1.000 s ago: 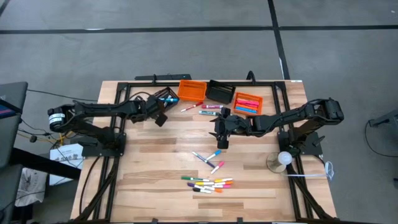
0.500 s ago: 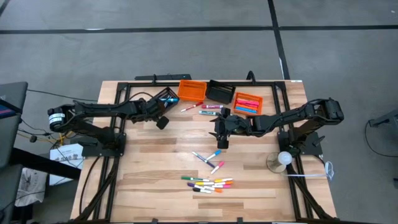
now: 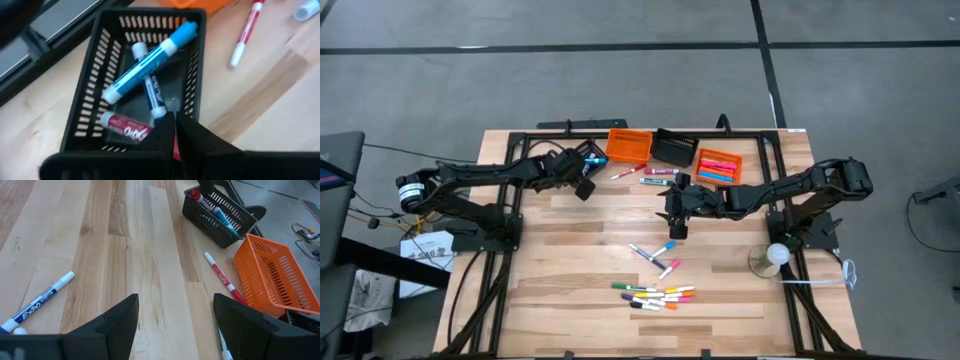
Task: Pick & Place Markers
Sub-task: Adjust the large red marker in the left black bin
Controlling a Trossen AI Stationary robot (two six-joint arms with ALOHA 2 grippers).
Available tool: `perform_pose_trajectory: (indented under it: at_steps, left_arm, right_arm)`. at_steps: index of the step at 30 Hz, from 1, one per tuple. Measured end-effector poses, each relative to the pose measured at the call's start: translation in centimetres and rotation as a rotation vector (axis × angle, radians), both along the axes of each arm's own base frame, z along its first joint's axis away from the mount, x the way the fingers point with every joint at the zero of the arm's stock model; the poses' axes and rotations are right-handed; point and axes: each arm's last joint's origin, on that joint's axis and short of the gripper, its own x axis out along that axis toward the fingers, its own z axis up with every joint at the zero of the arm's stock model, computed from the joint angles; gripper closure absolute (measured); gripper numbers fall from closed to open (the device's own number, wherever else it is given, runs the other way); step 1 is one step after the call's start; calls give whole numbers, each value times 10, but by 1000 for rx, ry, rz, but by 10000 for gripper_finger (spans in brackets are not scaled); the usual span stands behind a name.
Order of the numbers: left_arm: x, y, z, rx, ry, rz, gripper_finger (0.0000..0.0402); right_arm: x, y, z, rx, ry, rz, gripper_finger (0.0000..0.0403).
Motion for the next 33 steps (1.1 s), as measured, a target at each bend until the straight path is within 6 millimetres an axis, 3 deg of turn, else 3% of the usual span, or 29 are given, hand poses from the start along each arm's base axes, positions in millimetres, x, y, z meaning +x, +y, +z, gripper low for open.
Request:
perform_pose_trajectory:
  at_steps: [9, 14, 19, 24, 33]
  left_arm:
    - [3, -5, 8, 18, 93, -89, 385]
    - [4, -25, 28, 87, 102, -280, 385]
    - [-12, -49, 42, 51, 95, -358, 385]
    - [-23, -55, 30, -56, 155, -298, 385]
    - [-4, -39, -5, -99, 251, -292, 394]
  right_arm:
    - [0, 0, 0, -1, 0, 0, 154]
    - [0, 0, -1, -1, 9, 0, 154]
    - [-1, 0, -1, 2, 16, -1, 154]
    - [-1, 2, -2, 5, 20, 2, 154]
    - [-1, 2, -2, 1, 21, 4, 154]
